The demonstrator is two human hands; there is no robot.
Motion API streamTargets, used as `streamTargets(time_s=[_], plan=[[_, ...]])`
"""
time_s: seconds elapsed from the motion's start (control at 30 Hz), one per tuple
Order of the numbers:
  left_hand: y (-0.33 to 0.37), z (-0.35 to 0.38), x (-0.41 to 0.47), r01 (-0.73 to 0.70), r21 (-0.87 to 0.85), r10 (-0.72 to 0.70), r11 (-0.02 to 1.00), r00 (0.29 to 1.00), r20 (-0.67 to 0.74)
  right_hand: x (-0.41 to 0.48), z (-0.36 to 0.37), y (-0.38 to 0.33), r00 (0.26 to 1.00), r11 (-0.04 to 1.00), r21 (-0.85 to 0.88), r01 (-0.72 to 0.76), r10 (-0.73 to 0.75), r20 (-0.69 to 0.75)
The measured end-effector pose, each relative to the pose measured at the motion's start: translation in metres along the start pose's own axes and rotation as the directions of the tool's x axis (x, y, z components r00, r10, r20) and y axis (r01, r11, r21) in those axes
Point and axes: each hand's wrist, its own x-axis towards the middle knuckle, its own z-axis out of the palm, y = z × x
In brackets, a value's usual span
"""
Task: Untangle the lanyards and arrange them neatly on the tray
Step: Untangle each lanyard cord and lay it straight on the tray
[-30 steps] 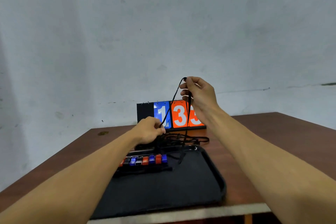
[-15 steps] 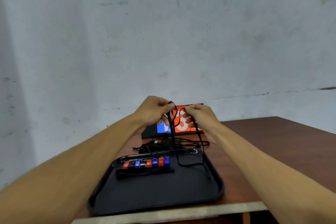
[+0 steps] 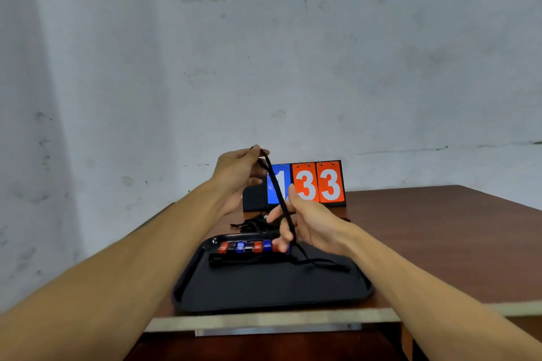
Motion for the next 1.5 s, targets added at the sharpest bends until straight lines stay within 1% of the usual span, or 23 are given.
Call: streamTargets(time_s=[0.07, 0.13, 0.23, 0.27, 0.3, 0.33, 0.37, 0.43, 0.47, 0.53, 0.57, 0.63, 0.7, 0.77, 0.8, 0.87, 0.9, 1.0, 1.07, 1.17, 1.23, 1.37, 1.5], plan=[[-0.004, -0.012, -0.001, 0.045, -0.165, -0.055, 0.985, 0.997, -0.055, 0.001, 0.005, 0.003, 1.000, 0.998, -0.064, 0.016, -0.016, -0.001], [-0.008, -0.027, -0.002, 0.078, -0.340, -0.118, 0.937, 0.988, -0.097, 0.003, 0.008, 0.009, 0.999, 0.985, -0.169, 0.022, -0.027, -0.029], [-0.017, -0.053, -0.002, 0.088, -0.609, -0.207, 0.788, 0.970, -0.128, 0.007, 0.008, 0.018, 0.997, 0.954, -0.300, -0.010, -0.014, -0.080], [-0.020, -0.062, -0.002, 0.075, -0.649, -0.227, 0.757, 0.962, -0.153, 0.008, 0.007, 0.020, 0.996, 0.946, -0.325, -0.020, -0.011, -0.093], [-0.024, -0.069, -0.002, 0.066, -0.641, -0.241, 0.765, 0.952, -0.190, 0.008, 0.006, 0.023, 0.995, 0.938, -0.346, -0.028, -0.009, -0.103], [-0.028, -0.077, -0.002, 0.062, -0.578, -0.241, 0.814, 0.941, -0.238, 0.008, 0.005, 0.025, 0.994, 0.928, -0.371, -0.032, -0.009, -0.110], [-0.033, -0.085, -0.002, 0.064, -0.461, -0.218, 0.885, 0.932, -0.290, 0.008, 0.004, 0.028, 0.994, 0.915, -0.403, -0.033, -0.013, -0.112], [-0.042, -0.098, -0.003, 0.069, -0.155, -0.122, 0.986, 0.922, -0.367, 0.008, 0.002, 0.033, 0.993, 0.880, -0.473, -0.039, -0.019, -0.118], [-0.046, -0.104, -0.004, 0.067, -0.002, -0.063, 0.998, 0.921, -0.385, 0.007, 0.001, 0.035, 0.991, 0.862, -0.505, -0.050, -0.020, -0.132], [-0.053, -0.115, -0.006, 0.062, 0.239, 0.036, 0.969, 0.922, -0.385, 0.007, -0.002, 0.038, 0.986, 0.829, -0.554, -0.071, -0.027, -0.167], [-0.055, -0.118, -0.006, 0.062, 0.314, 0.063, 0.947, 0.925, -0.374, 0.006, -0.003, 0.039, 0.982, 0.815, -0.574, -0.079, -0.035, -0.184], [-0.060, -0.123, -0.008, 0.077, 0.377, 0.077, 0.923, 0.923, -0.377, 0.004, -0.006, 0.044, 0.976, 0.775, -0.625, -0.098, -0.048, -0.213], [-0.063, -0.126, -0.010, 0.117, 0.406, 0.083, 0.906, 0.892, -0.444, 0.001, -0.008, 0.048, 0.971, 0.720, -0.682, -0.129, -0.047, -0.233], [-0.067, -0.131, -0.013, 0.175, 0.493, 0.114, 0.852, 0.857, -0.502, -0.002, -0.009, 0.051, 0.963, 0.680, -0.717, -0.155, -0.058, -0.263], [-0.070, -0.133, -0.014, 0.199, 0.545, 0.120, 0.814, 0.862, -0.493, -0.002, -0.009, 0.051, 0.958, 0.671, -0.725, -0.157, -0.075, -0.277], [-0.075, -0.133, -0.018, 0.201, 0.618, 0.103, 0.760, 0.902, -0.420, -0.002, -0.006, 0.049, 0.951, 0.671, -0.727, -0.143, -0.111, -0.289], [-0.076, -0.130, -0.020, 0.172, 0.637, 0.095, 0.751, 0.928, -0.362, -0.002, -0.003, 0.047, 0.951, 0.687, -0.715, -0.128, -0.120, -0.286], [-0.079, -0.114, -0.025, 0.036, 0.622, 0.080, 0.782, 0.984, -0.157, 0.001, 0.011, 0.036, 0.969, 0.737, -0.671, -0.081, -0.099, -0.226], [-0.079, -0.103, -0.028, -0.049, 0.577, 0.067, 0.815, 0.998, -0.010, 0.005, 0.023, 0.028, 0.982, 0.746, -0.663, -0.070, -0.067, -0.179], [-0.079, -0.085, -0.035, -0.153, 0.512, 0.073, 0.845, 0.982, 0.173, 0.013, 0.042, 0.017, 0.988, 0.791, -0.610, -0.054, -0.045, -0.146], [-0.079, -0.078, -0.039, -0.213, 0.540, 0.090, 0.814, 0.965, 0.245, 0.017, 0.051, 0.010, 0.986, 0.832, -0.552, -0.049, -0.048, -0.160], [-0.082, -0.070, -0.044, -0.330, 0.612, 0.139, 0.719, 0.931, 0.338, 0.021, 0.060, 0.001, 0.976, 0.873, -0.478, -0.097, -0.012, -0.219], [-0.081, -0.066, -0.046, -0.365, 0.602, 0.141, 0.710, 0.911, 0.387, 0.022, 0.062, 0.001, 0.981, 0.852, -0.520, -0.056, -0.050, -0.188]])
